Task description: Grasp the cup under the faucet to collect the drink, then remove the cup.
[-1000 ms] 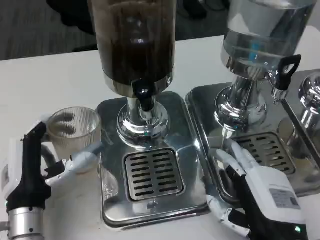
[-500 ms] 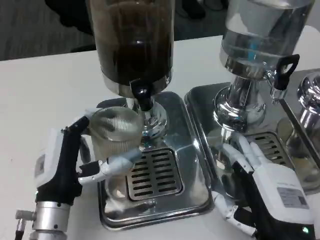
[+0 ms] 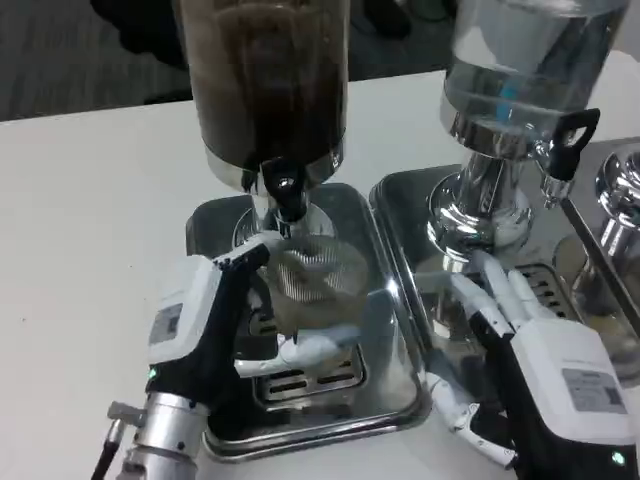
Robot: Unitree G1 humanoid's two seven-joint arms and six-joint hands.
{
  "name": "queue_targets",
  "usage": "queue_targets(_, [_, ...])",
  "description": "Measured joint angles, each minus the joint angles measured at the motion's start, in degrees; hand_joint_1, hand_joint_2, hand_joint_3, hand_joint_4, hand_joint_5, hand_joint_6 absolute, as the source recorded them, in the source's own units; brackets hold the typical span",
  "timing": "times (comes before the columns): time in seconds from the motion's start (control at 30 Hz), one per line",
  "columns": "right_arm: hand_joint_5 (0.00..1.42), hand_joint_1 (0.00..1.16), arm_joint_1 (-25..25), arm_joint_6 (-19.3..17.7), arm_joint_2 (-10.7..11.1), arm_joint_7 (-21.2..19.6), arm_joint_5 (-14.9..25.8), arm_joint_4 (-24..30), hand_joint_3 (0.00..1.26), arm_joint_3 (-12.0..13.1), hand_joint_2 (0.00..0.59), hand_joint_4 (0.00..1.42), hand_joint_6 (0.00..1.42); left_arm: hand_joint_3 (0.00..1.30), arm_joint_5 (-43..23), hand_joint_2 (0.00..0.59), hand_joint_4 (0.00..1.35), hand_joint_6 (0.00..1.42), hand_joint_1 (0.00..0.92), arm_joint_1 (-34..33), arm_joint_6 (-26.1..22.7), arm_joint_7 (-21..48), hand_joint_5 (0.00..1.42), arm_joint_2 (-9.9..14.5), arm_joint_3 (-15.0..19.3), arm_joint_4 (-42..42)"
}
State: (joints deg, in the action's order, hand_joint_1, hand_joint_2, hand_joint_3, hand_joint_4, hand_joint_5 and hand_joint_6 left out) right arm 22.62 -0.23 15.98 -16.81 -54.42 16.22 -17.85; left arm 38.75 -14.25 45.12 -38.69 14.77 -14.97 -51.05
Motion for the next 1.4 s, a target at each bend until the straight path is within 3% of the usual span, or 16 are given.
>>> queue_targets(0.27, [0.02,0.39,-0.9,0.5,-1.8,-0.9,-0.4,-0.3,0.17,0.0,0.488,0.0,0.17,0.92,0.2,0.0,1.0,1.23,0.754,-4.6,-0.5,-3.3,1.1,-1.4,-2.3,-6.5])
queue_targets(0.5, [0.02,0.39,-0.9,1.0,-2.0,-1.1,-0.1,-1.0,0.17,1.0,0.488,0.0,0.17,0.93,1.8,0.0,1.0,1.23,0.759,-5.3,-0.9,-7.4,1.09,-1.4,-4.5,-8.0])
queue_targets(0.8, [0.02,0.39,-0.9,1.0,-2.1,-1.1,1.5,-2.4,0.17,1.2,0.488,0.0,0.17,0.86,2.2,0.0,0.92,1.15,0.736,-4.2,-0.9,-9.9,1.0,0.4,-6.2,-7.5])
queue_targets(0.83, [0.02,0.39,-1.0,1.0,-2.1,-1.1,1.8,-2.4,0.17,1.2,0.488,0.0,0.17,0.82,2.3,0.0,0.86,1.1,0.716,-4.0,-0.9,-9.9,0.96,0.5,-6.2,-7.4])
queue_targets(0.87, [0.02,0.38,-1.1,1.0,-2.1,-1.1,2.0,-2.4,0.17,1.2,0.488,0.0,0.17,0.71,2.2,0.054,0.72,0.97,0.534,-3.9,-0.9,-10.1,0.89,0.7,-6.2,-7.4])
queue_targets(0.9, [0.02,0.38,-1.2,1.0,-2.1,-1.1,2.1,-2.5,0.17,1.2,0.488,0.0,0.17,0.62,2.2,0.051,0.67,0.93,0.395,-3.8,-0.9,-10.2,0.86,0.8,-6.2,-7.3])
queue_targets(0.97, [0.01,0.34,-1.6,1.0,-2.0,-1.1,2.3,-2.6,0.17,1.2,0.479,0.0,0.16,0.57,2.4,0.058,0.62,0.88,0.304,-3.6,-1.0,-10.5,0.81,1.0,-6.4,-6.9])
queue_targets(1.4, [0.01,0.32,-2.0,0.9,-1.8,-1.1,3.3,-2.8,0.17,1.2,0.478,0.0,0.16,0.34,3.8,0.032,0.36,0.65,0.173,-3.0,-2.0,-12.1,0.58,1.6,-6.6,-6.2])
